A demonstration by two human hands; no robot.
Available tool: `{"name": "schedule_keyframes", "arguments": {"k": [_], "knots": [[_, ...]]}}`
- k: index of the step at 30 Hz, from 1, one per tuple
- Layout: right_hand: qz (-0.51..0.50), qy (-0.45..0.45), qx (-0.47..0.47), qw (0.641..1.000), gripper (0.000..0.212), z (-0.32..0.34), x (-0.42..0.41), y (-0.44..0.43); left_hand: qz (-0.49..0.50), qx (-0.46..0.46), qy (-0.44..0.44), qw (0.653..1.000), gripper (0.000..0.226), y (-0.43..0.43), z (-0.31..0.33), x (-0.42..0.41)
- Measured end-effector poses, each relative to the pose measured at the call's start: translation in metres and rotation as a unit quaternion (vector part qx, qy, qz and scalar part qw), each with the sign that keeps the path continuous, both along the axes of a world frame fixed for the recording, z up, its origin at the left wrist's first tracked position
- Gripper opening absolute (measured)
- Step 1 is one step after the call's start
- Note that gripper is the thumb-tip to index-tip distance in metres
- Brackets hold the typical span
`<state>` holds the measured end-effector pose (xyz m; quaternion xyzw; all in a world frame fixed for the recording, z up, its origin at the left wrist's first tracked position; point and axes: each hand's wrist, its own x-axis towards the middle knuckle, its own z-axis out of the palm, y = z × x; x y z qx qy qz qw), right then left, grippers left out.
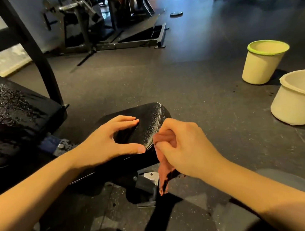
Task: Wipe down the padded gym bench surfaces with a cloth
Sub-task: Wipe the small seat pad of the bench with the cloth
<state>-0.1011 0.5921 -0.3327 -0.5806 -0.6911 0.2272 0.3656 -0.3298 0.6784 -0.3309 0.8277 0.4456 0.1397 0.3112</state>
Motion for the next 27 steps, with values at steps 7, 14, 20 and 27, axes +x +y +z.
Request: {"name": "schedule_keyframes", "arguments": {"k": [7,14,20,27], "knots": [[-0.124,-0.061,-0.075,0.988,0.01,0.0,0.028,0.058,0.003,0.002,-0.006,1.0,0.099,-0.003,0.001,0.001],[-0.002,-0.091,0.002,0.996,0.012,-0.007,0.02,0.005,-0.005,-0.008,-0.003,1.0,0.097,0.0,-0.002,-0.002],[-0.076,-0.098,-0.011,0.992,0.012,-0.003,0.033,0.068,-0.012,-0.009,0.014,1.0,0.096,0.002,0.002,-0.002],[-0.006,-0.123,0.059,0.991,0.017,0.005,0.024,0.049,-0.008,-0.01,0.002,1.0,0.095,0.001,0.001,-0.001]]}}
